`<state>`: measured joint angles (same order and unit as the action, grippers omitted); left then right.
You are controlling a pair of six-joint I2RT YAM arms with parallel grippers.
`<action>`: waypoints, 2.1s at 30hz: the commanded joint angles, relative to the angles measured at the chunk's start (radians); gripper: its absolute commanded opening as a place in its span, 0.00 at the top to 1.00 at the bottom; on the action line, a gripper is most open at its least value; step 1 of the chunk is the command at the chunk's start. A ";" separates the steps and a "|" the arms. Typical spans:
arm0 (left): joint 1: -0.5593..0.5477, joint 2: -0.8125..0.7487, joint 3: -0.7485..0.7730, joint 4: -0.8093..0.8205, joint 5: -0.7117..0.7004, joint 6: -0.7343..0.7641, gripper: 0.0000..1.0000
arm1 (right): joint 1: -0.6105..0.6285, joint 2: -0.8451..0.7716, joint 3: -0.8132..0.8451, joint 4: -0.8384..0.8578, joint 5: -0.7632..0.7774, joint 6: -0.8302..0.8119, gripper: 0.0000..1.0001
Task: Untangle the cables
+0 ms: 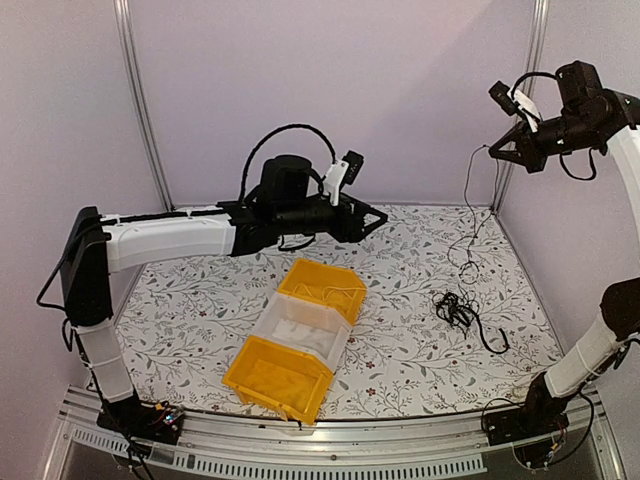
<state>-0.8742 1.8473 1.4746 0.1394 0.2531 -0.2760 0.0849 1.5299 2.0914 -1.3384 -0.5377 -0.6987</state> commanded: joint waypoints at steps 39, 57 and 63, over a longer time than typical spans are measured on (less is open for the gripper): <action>-0.269 0.951 0.829 0.319 0.113 -0.176 0.85 | 0.085 -0.032 0.242 0.382 -0.243 0.368 1.00; -0.284 0.407 0.182 0.362 -0.046 -0.100 0.56 | 0.085 -0.161 -0.013 0.680 -0.042 0.402 1.00; -0.295 0.144 0.013 0.377 -0.119 0.038 0.51 | 0.085 -0.224 -0.214 0.652 -0.042 0.313 1.00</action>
<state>-1.1633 2.1414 1.5333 0.4664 0.2066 -0.3500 0.1654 1.3624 1.9697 -0.6743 -0.6006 -0.3096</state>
